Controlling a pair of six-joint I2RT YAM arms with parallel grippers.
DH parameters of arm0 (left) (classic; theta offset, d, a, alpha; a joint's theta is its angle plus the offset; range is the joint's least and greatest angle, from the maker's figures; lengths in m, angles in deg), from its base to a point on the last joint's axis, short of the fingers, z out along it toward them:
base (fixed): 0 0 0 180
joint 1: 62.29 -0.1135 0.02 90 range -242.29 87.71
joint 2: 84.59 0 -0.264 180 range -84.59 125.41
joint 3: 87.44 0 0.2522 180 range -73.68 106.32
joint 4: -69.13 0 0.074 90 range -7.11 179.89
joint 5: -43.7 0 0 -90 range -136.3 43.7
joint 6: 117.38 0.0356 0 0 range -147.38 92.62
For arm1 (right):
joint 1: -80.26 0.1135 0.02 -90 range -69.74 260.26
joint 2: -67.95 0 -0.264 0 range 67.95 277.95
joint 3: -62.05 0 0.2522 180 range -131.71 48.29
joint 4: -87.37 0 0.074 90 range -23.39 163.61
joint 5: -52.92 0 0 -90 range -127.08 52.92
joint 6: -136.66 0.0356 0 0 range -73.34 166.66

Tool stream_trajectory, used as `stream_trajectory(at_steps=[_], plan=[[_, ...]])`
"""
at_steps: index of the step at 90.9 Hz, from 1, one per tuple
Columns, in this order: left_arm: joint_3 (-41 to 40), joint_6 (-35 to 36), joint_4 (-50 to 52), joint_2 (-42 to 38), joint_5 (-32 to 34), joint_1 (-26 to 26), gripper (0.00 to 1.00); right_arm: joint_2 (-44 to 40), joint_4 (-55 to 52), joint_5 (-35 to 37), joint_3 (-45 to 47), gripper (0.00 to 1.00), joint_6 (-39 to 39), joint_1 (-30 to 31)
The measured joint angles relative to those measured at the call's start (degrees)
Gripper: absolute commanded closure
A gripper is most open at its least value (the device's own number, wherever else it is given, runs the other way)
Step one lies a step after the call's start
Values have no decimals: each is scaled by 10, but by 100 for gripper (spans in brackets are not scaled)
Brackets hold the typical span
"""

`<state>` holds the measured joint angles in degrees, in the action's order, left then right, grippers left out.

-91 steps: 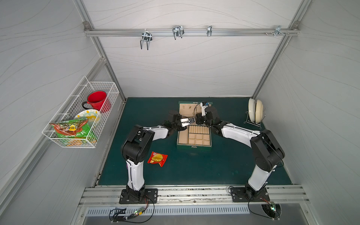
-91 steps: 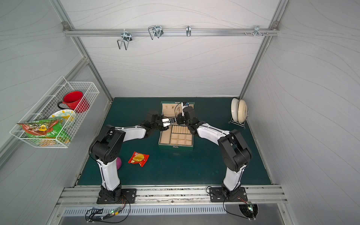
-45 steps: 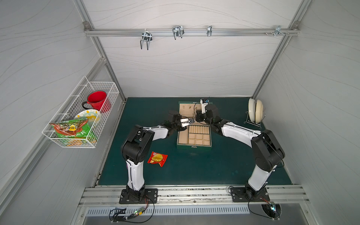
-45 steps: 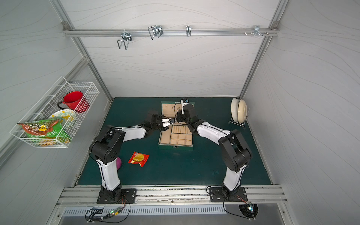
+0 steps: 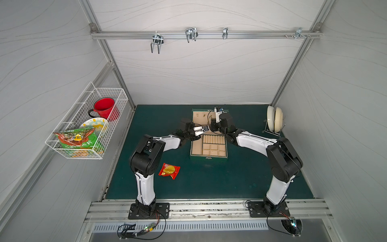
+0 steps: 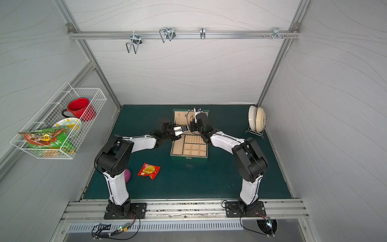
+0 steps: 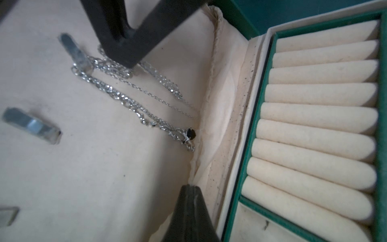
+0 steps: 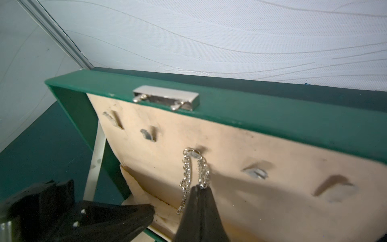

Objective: Put jewelry chain into jewelry box
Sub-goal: Adjust the necklace in the storage slot.

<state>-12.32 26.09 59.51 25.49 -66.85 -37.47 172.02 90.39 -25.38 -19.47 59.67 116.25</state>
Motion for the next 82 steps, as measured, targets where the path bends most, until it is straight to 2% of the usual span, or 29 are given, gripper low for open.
stream_trajectory(at_steps=[82], plan=[[0,-28,0,0,-2,-1,100,29,17,3,30,97,5,0]])
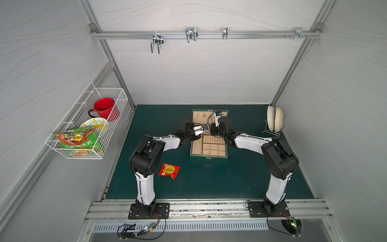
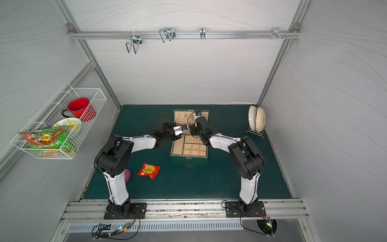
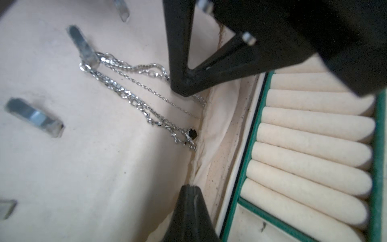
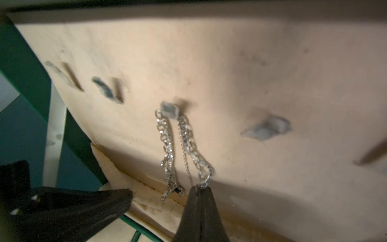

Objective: Put jewelry chain into jewelry box
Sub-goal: Adjust the necklace in the storage slot.

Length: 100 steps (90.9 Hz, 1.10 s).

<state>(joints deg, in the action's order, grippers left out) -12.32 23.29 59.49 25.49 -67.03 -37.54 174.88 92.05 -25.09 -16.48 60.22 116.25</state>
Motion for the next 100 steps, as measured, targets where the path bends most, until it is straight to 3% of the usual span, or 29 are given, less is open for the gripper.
stream_trajectory(at_steps=[68,80,93,100], plan=[[3,-28,-4,0,4,0,100,10,9,0,16,96,6,0],[7,-43,0,0,6,0,100,10,12,0,20,89,12,0],[8,-61,-3,0,6,0,75,9,12,-4,20,69,16,0],[10,-76,-13,0,2,1,67,2,10,-7,21,60,17,0]])
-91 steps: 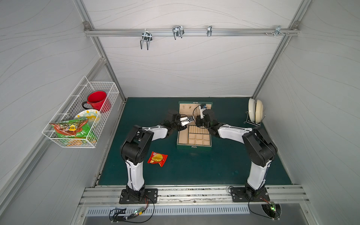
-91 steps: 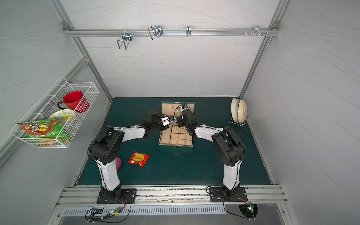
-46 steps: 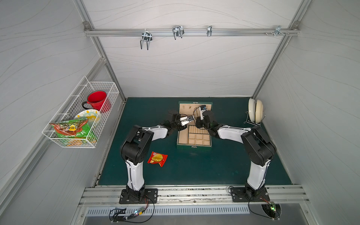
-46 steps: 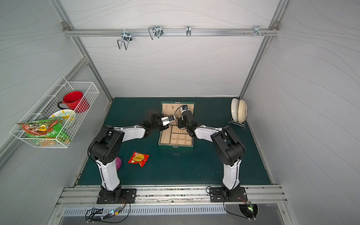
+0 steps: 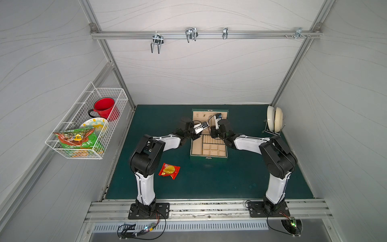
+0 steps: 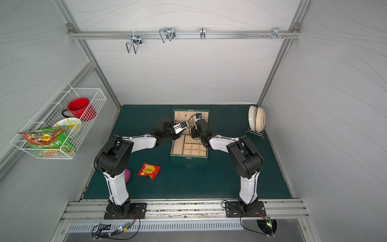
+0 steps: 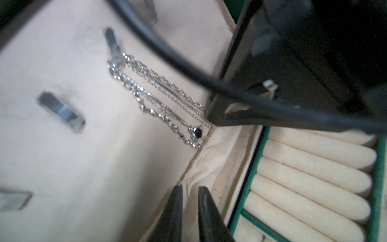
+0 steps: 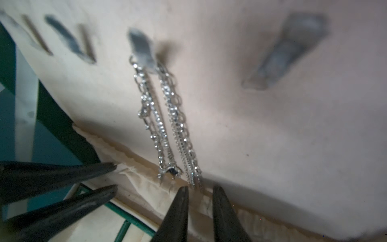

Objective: Put jewelry chain into jewelry box
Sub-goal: Adjust the necklace in the storage slot.

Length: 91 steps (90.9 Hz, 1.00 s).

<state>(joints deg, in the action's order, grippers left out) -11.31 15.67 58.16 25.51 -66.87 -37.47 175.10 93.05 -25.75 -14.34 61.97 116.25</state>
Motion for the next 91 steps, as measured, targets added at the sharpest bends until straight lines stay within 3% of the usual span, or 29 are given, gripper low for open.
stream_trajectory(at_steps=[19,34,50,67,91], plan=[[-2,-48,-28,-4,-35,-3,53,-65,-3,-10,25,43,-1,0],[-47,-125,-48,-66,-61,-9,39,-126,-28,-14,36,40,19,0],[-107,-320,-62,-180,-17,-18,26,-140,-93,-25,-1,41,102,2],[-187,-536,-50,-233,23,-25,24,-107,-176,-14,-87,49,193,22],[-275,-673,20,-250,30,-26,27,-41,-240,35,-158,60,258,49]])
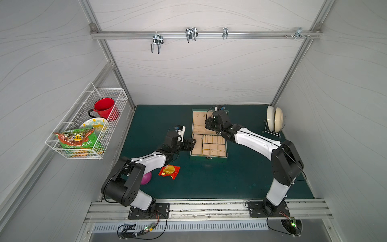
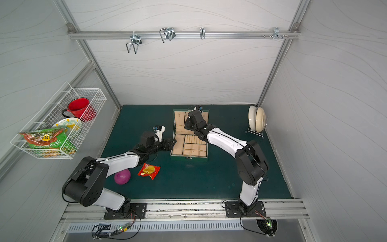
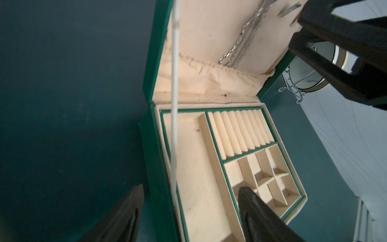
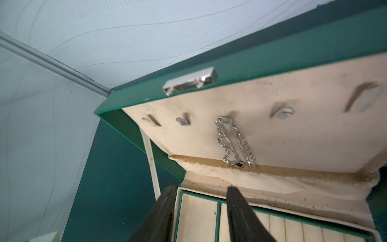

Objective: Put jewelry chain into jewelry box
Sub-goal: Adjust the necklace in the storage slot.

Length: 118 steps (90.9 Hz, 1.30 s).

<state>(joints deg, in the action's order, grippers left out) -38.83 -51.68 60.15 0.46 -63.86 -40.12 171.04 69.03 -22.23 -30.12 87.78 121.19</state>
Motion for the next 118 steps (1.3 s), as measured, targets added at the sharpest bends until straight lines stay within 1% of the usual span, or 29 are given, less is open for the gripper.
stream_trajectory(at_steps=[9,18,32,48,66,85,96,118], plan=[[-11,-20,9,-8,-1,0,30,23,-14,12,-16,64,12,4],[-26,-29,14,-15,1,2,31,40,-20,27,-29,65,21,6],[-38,-25,43,-19,12,15,33,64,-24,46,-45,67,29,6],[-38,-20,56,-19,26,28,39,82,-24,58,-51,68,31,6],[-38,-16,59,-17,26,31,45,99,-24,68,-60,70,33,6],[-38,-14,59,-16,26,31,46,112,-24,72,-69,71,35,6],[-38,-14,59,-15,25,31,49,116,-24,76,-70,70,35,6],[-38,-12,63,-11,24,35,61,130,-23,92,-70,69,32,7]])
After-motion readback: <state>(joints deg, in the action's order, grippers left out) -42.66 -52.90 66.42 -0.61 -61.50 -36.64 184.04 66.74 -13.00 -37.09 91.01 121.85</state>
